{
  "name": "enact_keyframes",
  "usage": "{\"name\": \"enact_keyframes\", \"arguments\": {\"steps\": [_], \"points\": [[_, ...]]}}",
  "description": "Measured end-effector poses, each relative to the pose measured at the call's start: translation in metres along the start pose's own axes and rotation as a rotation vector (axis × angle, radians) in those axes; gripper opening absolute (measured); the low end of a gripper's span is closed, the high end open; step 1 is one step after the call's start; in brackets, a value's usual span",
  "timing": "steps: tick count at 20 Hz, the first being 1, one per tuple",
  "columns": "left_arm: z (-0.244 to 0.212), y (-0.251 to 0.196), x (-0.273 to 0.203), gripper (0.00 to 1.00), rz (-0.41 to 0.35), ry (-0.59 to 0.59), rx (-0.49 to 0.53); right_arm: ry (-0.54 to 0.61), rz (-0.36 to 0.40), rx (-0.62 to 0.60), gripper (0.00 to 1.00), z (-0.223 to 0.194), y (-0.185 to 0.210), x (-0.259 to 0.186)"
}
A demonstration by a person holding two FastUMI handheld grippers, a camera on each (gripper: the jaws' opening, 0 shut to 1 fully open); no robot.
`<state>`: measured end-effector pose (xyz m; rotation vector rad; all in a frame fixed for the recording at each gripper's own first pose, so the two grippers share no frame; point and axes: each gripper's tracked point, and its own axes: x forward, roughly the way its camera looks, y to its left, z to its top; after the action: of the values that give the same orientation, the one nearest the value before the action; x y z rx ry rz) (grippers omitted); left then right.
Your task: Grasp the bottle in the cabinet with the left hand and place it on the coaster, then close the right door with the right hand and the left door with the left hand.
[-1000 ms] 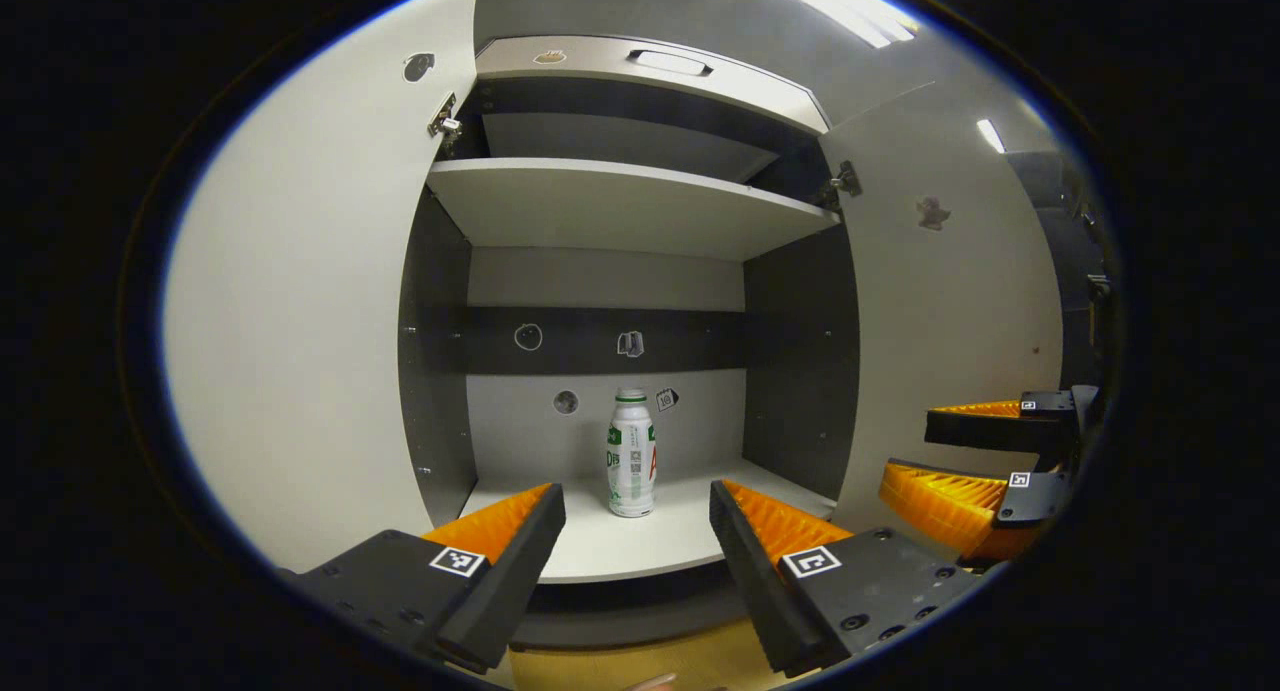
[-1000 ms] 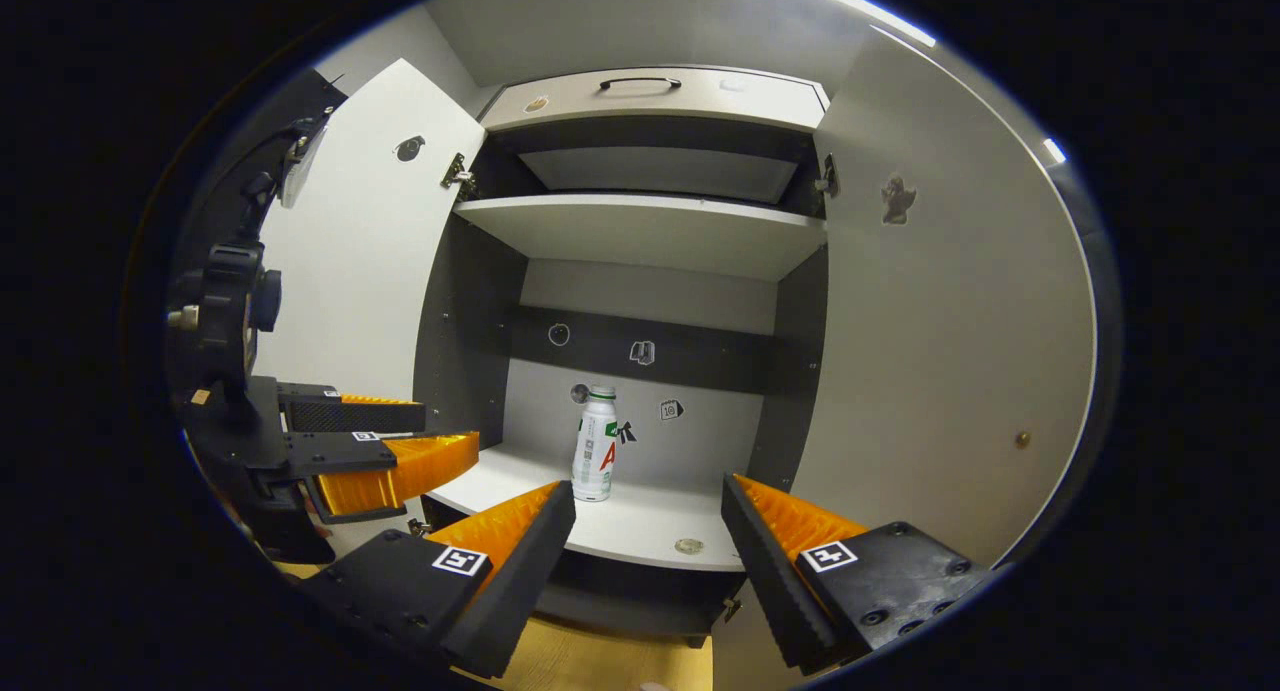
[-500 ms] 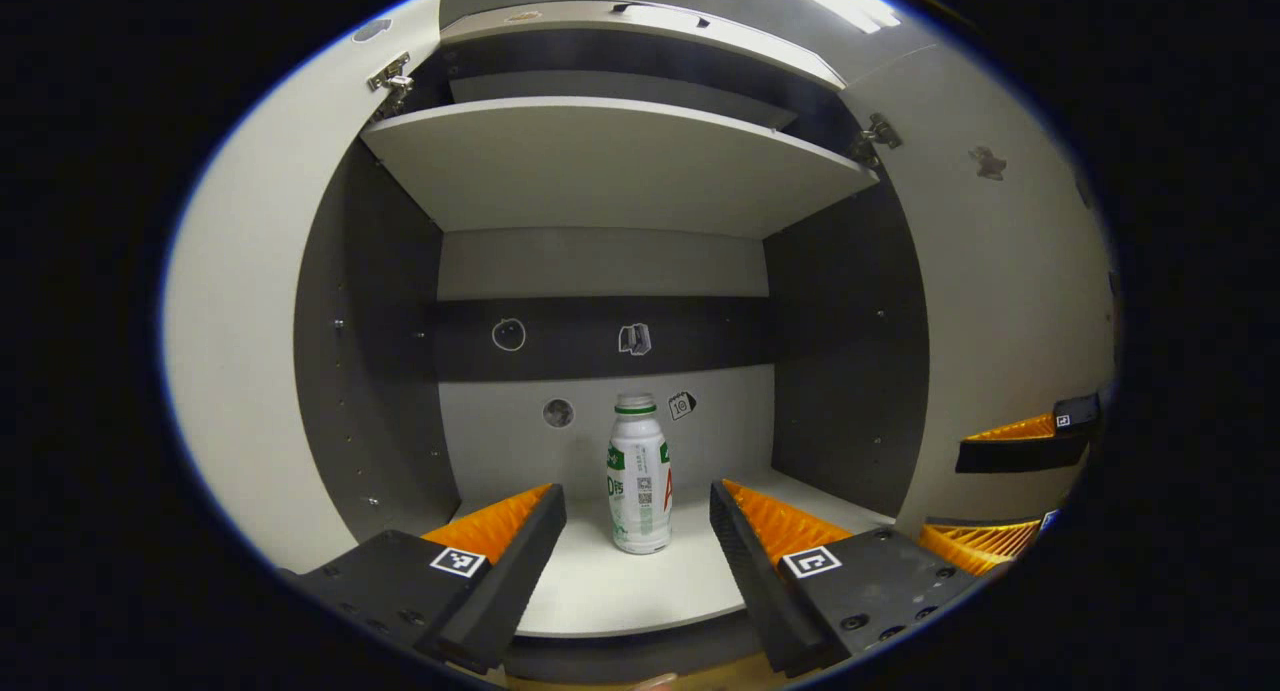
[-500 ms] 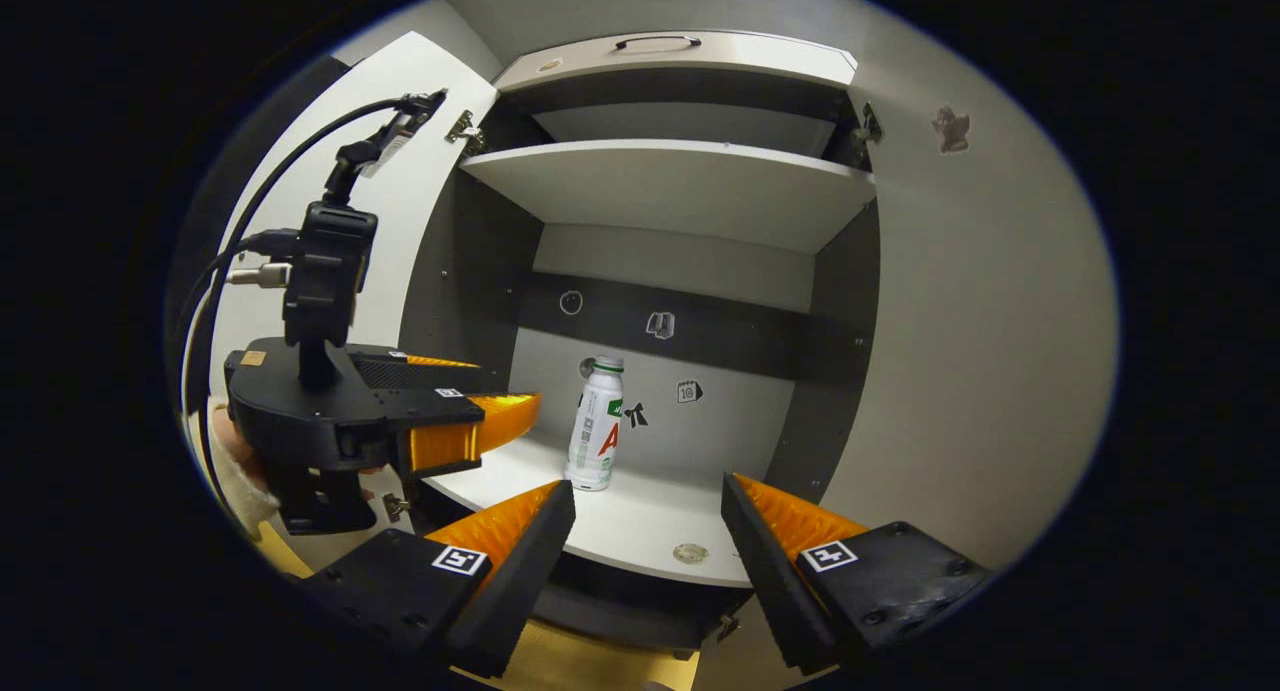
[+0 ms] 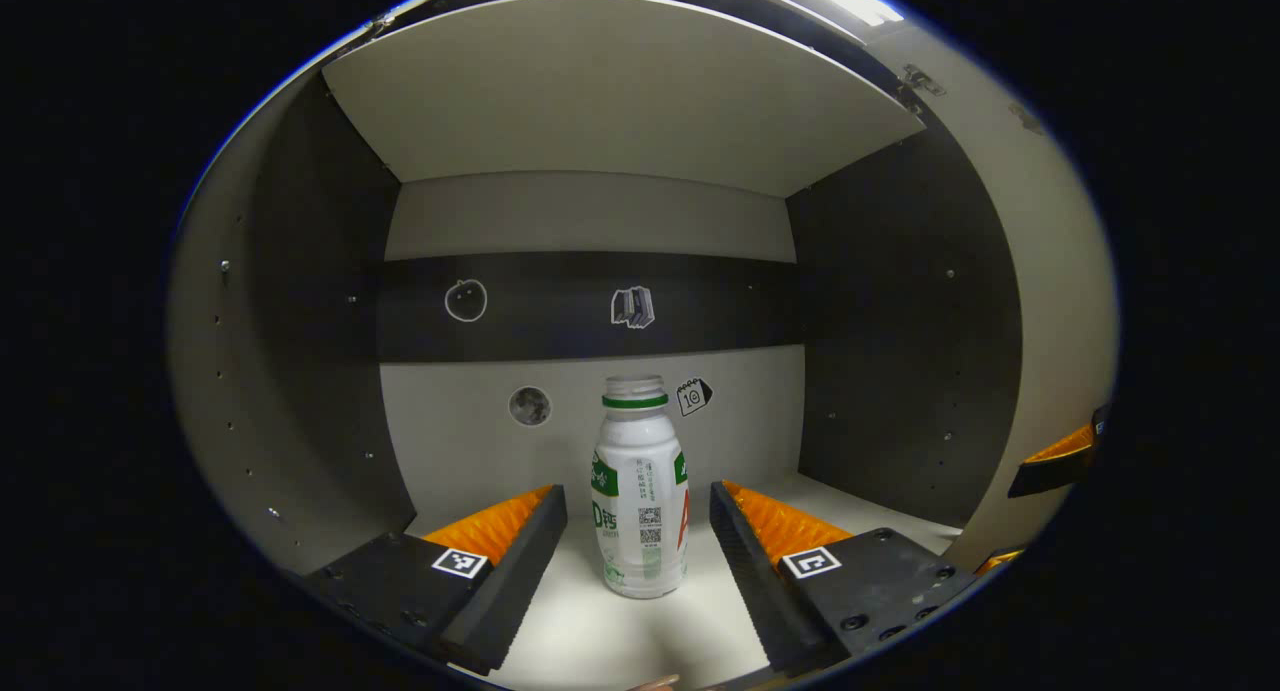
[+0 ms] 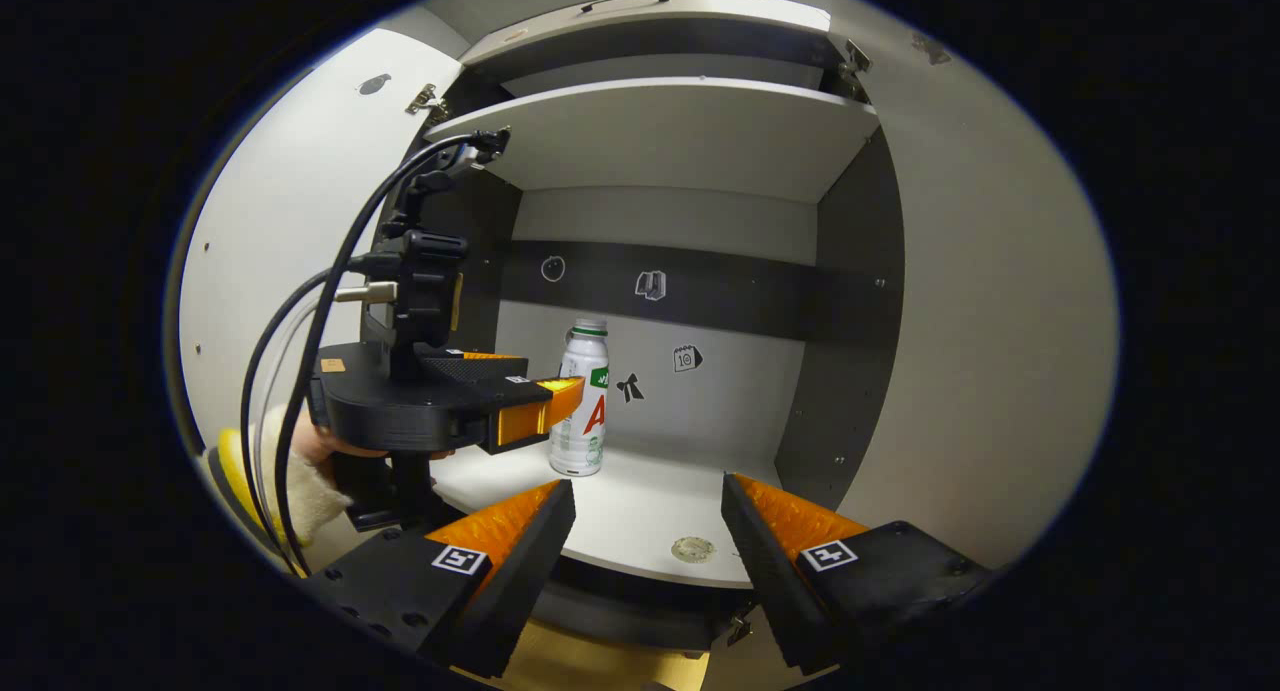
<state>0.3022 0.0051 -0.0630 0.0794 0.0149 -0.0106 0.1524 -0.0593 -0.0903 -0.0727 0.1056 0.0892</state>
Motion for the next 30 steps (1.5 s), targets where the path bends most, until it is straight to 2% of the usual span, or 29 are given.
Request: {"name": "enact_keyframes", "arguments": {"steps": [11, 14, 17, 23, 30], "points": [[-0.023, -0.002, 0.058, 0.91, -0.016, 0.015, -0.016, 0.056, -0.012, 0.035, 0.98, -0.024, -0.014, 0.03], [-0.023, -0.003, 0.06, 0.74, -0.021, 0.003, -0.044, 0.051, -0.007, 0.031, 0.98, -0.023, -0.013, 0.03], [-0.019, -0.007, 0.053, 0.71, -0.043, 0.002, -0.062, 0.037, -0.007, 0.015, 0.98, -0.018, -0.012, 0.027], [0.022, -0.012, 0.002, 0.71, -0.057, -0.062, -0.067, -0.014, -0.026, 0.016, 0.98, 0.007, -0.008, -0.003], [0.054, -0.02, -0.095, 0.71, -0.08, -0.112, -0.049, -0.073, -0.082, -0.004, 0.98, 0.039, 0.008, -0.07]]}}
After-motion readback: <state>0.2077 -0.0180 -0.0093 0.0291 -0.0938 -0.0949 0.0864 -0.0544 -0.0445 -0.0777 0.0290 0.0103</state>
